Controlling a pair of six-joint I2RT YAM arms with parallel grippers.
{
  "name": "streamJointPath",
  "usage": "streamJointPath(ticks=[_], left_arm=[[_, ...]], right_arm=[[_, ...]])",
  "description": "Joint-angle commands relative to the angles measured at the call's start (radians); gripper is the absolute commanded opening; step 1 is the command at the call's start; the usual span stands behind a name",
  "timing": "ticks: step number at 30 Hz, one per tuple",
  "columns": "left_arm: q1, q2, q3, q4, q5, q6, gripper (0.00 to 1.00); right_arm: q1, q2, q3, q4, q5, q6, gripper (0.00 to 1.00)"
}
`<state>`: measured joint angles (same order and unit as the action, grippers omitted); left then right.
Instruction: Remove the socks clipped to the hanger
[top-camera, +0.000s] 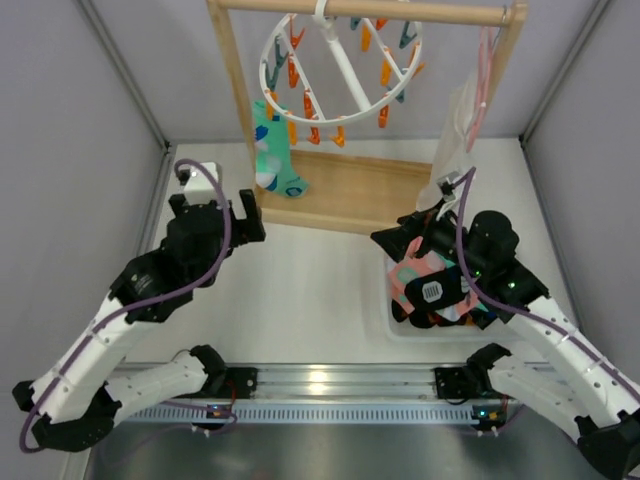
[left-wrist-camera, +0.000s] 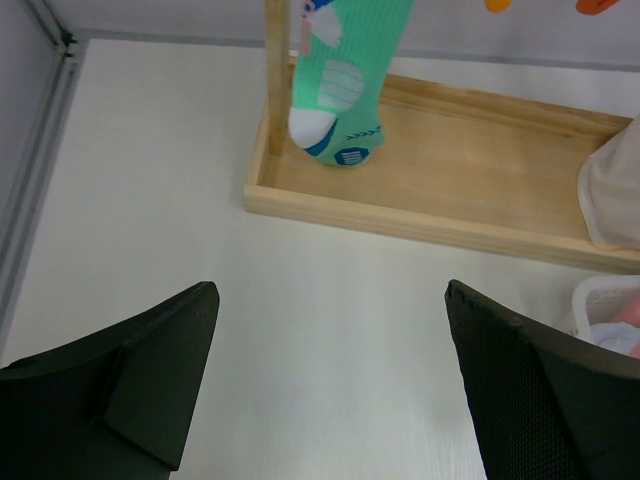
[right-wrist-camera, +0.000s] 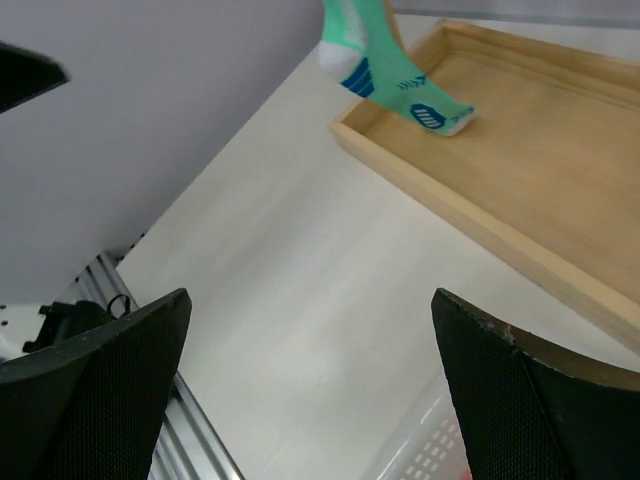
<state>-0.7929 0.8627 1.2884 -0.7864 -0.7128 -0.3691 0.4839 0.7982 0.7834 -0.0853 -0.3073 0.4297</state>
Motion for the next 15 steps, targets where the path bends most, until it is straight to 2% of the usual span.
streamJointPath(ticks=[1,4,5,6,8,9,10,11,13,15], left_arm=[[0.004,0.126,-0.041,0.145,0.093,-0.067,0.99],[0.072,0.189,-0.098,0.312,0.212,-0.071,0.99],[0.195,0.200,-0.119,0.349,0.409,-0.097,0.98],[0.272,0.211,-0.148,0.468,0.479,-0.105,0.99],[0.430,0.222,-0.260,0.603,0.588,-0.087,0.98],[0.467,0.226,-0.300,0.663,0.611,-0.073,0.99],[0.497,0.228,-0.345,0.841,0.637,-0.059,0.99],[0.542,0.231,-0.441,0.931,0.714,-0.045,0.98],[0.605,0.278,-0.489,1.130,0.817,-0.044,0.99],[0.627,0.364,-0.514,1.220,0.901,-0.022,0.98]], right_arm=[[0.091,-0.004,0.037,0.183,0.013,-0.078,1.00],[0.104,-0.050,0.002,0.203,-0.007,-0.075,0.99],[0.102,-0.074,0.005,0.187,-0.009,-0.080,1.00],[0.102,-0.085,0.008,0.141,0.006,-0.088,0.99],[0.102,-0.131,0.008,0.095,0.052,-0.077,0.99],[0.102,-0.151,0.002,0.087,0.081,-0.066,0.99],[0.102,-0.174,-0.013,0.058,0.083,-0.068,0.99],[0.102,-0.219,-0.050,0.067,0.083,-0.078,0.99],[0.102,-0.272,-0.078,0.074,0.034,-0.097,0.99],[0.102,-0.287,-0.093,0.070,-0.065,-0.129,0.99]])
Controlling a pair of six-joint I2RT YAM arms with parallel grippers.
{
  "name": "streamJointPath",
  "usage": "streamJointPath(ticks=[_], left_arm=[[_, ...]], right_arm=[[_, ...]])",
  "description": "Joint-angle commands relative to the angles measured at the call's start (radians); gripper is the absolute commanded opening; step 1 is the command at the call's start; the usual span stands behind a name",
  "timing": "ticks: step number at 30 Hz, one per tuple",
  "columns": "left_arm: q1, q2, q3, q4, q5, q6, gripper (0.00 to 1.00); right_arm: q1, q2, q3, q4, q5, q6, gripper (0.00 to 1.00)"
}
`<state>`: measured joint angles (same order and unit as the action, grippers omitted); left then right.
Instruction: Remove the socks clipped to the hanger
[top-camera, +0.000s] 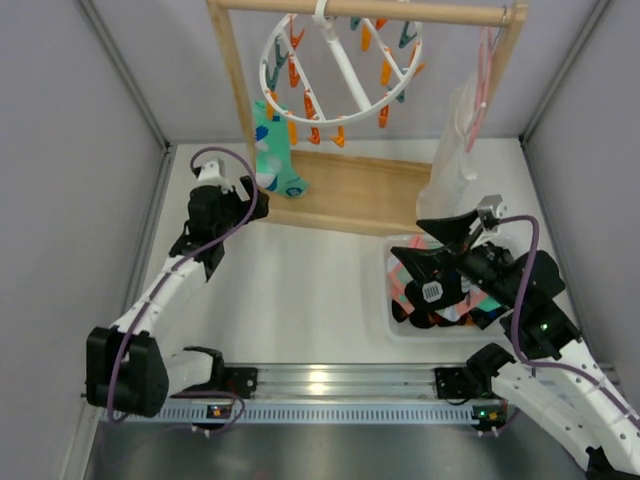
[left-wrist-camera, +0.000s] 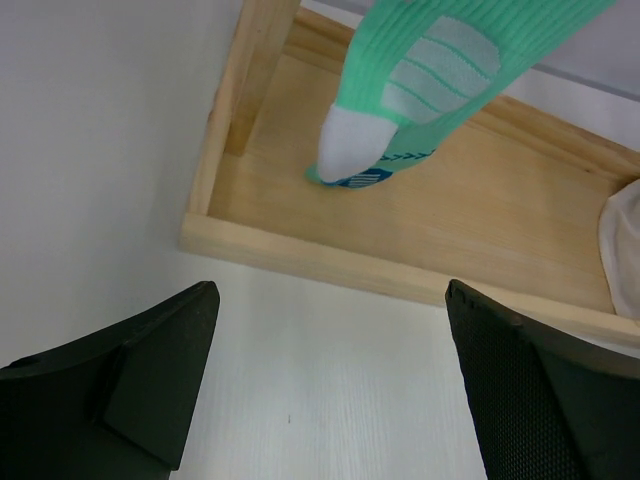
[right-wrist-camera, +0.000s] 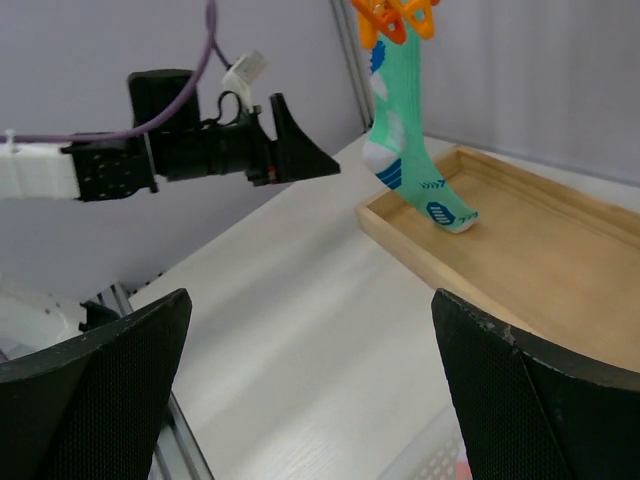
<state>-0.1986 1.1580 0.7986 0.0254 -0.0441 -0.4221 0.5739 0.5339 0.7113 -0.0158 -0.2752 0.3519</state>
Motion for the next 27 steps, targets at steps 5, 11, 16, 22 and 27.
streamJointPath(ticks=[5,11,16,22,27], left_arm=[[0.074,0.273,0.024,0.519,0.294,0.074,0.98],[0.108,0.408,0.100,0.605,0.430,0.066,0.98],[0.102,0.434,0.142,0.650,0.484,0.071,0.91],[0.096,0.466,0.197,0.650,0.497,0.085,0.72],[0.085,0.450,0.168,0.650,0.469,0.057,0.28]], right_arm=[[0.012,-0.037,-0.004,-0.067,-0.199,-0.086,0.99],[0.012,-0.031,-0.015,-0.067,-0.275,-0.110,1.00],[0.012,0.004,-0.012,-0.062,-0.289,-0.107,0.99],[0.014,0.035,-0.018,-0.021,-0.288,-0.088,0.99],[0.014,0.041,-0.010,-0.012,-0.265,-0.083,0.99]])
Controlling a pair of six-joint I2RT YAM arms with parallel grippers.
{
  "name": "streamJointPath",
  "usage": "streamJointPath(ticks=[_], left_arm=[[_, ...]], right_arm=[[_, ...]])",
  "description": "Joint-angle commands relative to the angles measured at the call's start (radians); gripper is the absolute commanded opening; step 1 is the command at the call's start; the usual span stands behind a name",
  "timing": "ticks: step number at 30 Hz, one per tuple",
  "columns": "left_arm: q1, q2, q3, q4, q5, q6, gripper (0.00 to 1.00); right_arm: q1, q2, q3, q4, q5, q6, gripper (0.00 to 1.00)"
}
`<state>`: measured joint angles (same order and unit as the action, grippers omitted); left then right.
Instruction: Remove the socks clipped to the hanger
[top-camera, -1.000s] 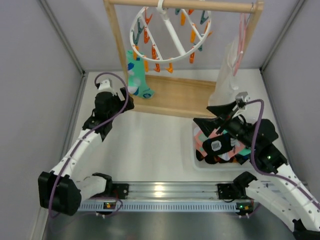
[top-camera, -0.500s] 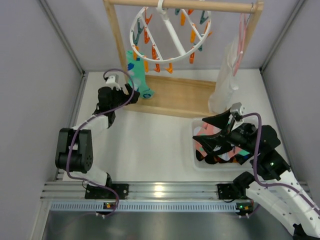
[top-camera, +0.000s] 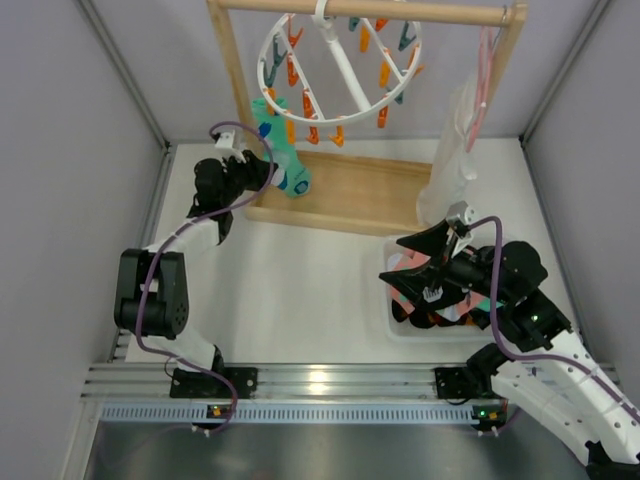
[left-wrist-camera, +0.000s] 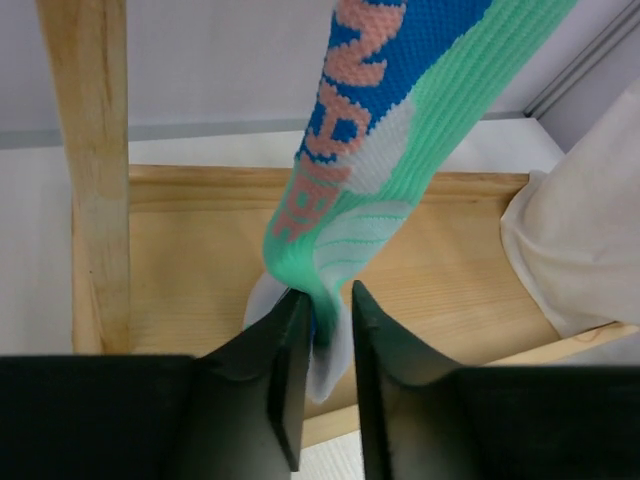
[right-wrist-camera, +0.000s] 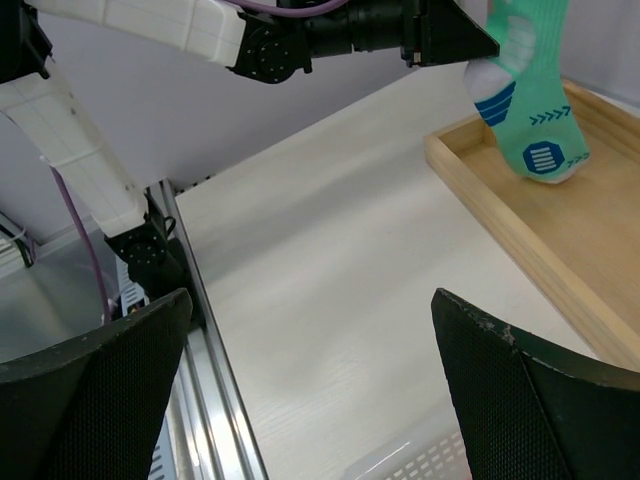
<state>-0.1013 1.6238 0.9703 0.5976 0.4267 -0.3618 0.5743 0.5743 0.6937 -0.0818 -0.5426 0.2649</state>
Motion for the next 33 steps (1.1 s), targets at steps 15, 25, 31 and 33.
streamJointPath(ticks=[15,25,31,33], left_arm=[[-0.478,-0.473,-0.292,0.068,-0.561,0.111,0.00],[-0.942,-0.460,-0.203,0.028,-1.020,0.444,0.00],[-1.098,-0.291,-0.058,0.021,-1.158,0.612,0.00],[-1.138,-0.254,-0.026,0.021,-1.169,0.658,0.00]], right_arm=[[0.013,-0.088,0.012,0.094,0.225,0.071,0.98],[0.012,0.047,0.260,-0.044,0.404,0.074,0.97],[0.012,0.206,0.512,-0.225,0.573,0.011,0.93],[0.012,0.296,0.635,-0.318,0.607,-0.010,0.90]])
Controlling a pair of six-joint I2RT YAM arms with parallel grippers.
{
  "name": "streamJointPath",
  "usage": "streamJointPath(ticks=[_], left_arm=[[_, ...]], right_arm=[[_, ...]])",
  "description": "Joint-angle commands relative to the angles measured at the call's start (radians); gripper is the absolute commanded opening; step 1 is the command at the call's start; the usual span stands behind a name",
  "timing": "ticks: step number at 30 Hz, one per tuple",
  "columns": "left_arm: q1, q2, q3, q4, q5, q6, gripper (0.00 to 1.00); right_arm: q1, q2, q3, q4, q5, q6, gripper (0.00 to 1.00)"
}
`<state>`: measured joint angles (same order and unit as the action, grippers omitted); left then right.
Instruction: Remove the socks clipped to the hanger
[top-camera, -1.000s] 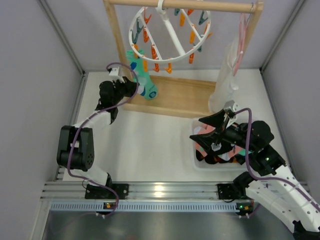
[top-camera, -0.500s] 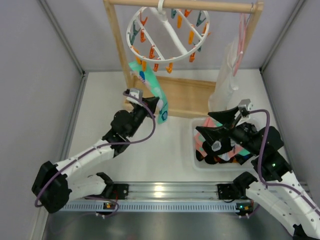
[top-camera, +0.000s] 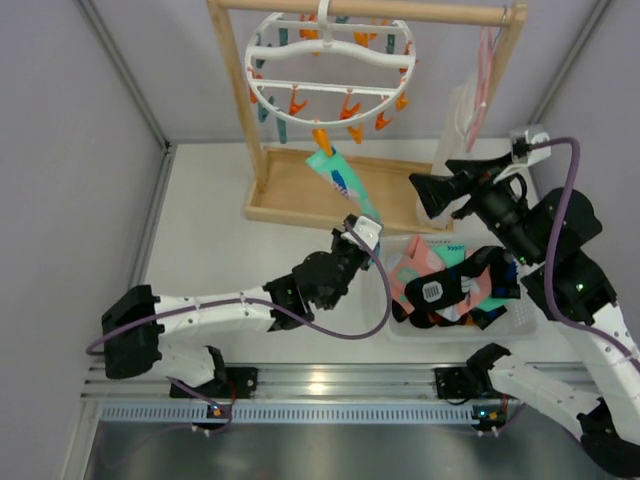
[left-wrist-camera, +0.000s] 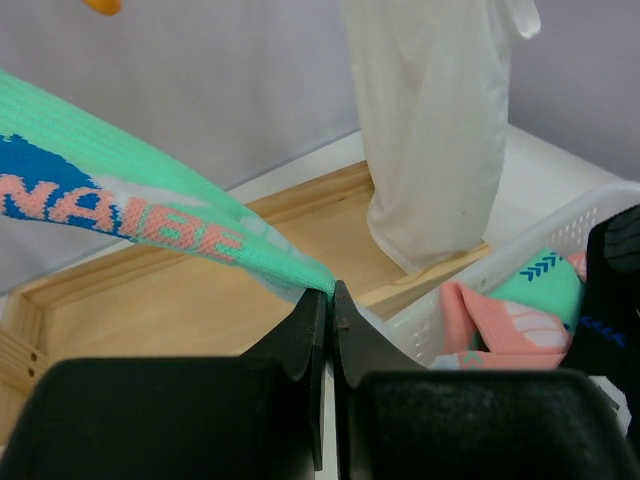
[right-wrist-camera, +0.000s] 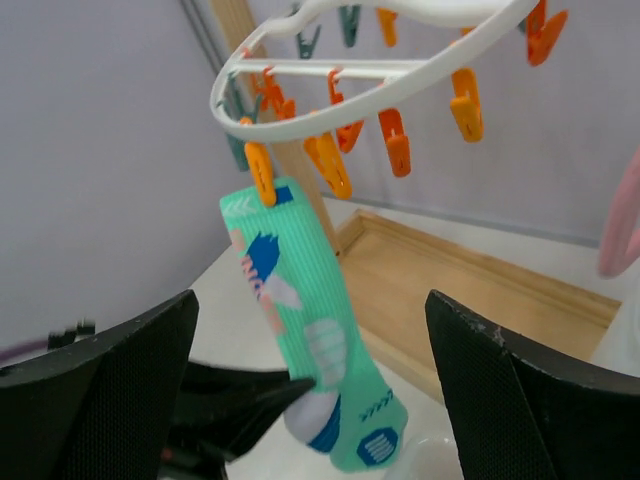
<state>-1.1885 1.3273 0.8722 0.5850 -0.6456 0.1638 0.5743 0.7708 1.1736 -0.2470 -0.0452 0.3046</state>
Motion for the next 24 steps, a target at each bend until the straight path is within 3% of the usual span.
streamJointPath(ticks=[1,6,15,19,24], left_arm=[[-0.060,0.062,0.088,0.032,-0.101,0.149,0.00],[-0.121,0.213,0.221,0.033,-0.178,0.305,0.00],[-0.163,0.392,0.387,0.033,-0.232,0.499,0.00],[-0.171,0.424,0.419,0.033,-0.220,0.514,0.00],[-0.177,0.446,0.439,0.035,-0.216,0.528,0.00]], right_arm=[[0.012,0.137,0.200,-0.196,0.114,-0.073,0.88],[0.018,0.387,0.504,-0.408,0.163,-0.137,0.74],[0.195,0.677,0.891,-0.696,0.534,-0.257,0.72],[0.237,0.745,0.937,-0.703,0.626,-0.291,0.71],[0.243,0.789,0.949,-0.657,0.608,-0.349,0.68]])
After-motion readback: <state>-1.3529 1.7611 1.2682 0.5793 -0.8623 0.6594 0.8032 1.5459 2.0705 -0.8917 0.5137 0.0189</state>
